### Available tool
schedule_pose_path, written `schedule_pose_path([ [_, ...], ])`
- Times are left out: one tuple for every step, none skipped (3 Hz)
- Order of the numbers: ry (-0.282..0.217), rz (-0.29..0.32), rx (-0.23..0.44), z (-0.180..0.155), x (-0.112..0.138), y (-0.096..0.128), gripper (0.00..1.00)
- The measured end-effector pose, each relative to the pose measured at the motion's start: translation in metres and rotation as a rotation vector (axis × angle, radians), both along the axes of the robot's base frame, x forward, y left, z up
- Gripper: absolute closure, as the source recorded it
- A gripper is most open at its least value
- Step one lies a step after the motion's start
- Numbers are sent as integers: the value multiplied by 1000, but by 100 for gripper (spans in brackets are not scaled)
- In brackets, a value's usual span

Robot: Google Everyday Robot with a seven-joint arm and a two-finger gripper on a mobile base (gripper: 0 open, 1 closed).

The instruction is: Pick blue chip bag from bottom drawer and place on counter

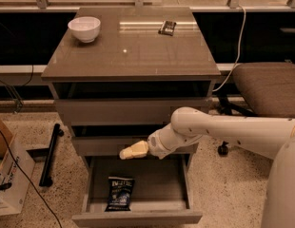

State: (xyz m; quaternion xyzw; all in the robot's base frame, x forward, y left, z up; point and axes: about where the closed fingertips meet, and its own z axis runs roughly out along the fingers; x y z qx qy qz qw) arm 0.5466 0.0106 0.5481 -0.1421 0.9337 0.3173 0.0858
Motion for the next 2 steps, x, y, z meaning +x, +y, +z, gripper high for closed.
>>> schedule_pose_path([
  [82,-29,27,-41,0,12,0],
  [210,-51,48,-102,0,33,0],
])
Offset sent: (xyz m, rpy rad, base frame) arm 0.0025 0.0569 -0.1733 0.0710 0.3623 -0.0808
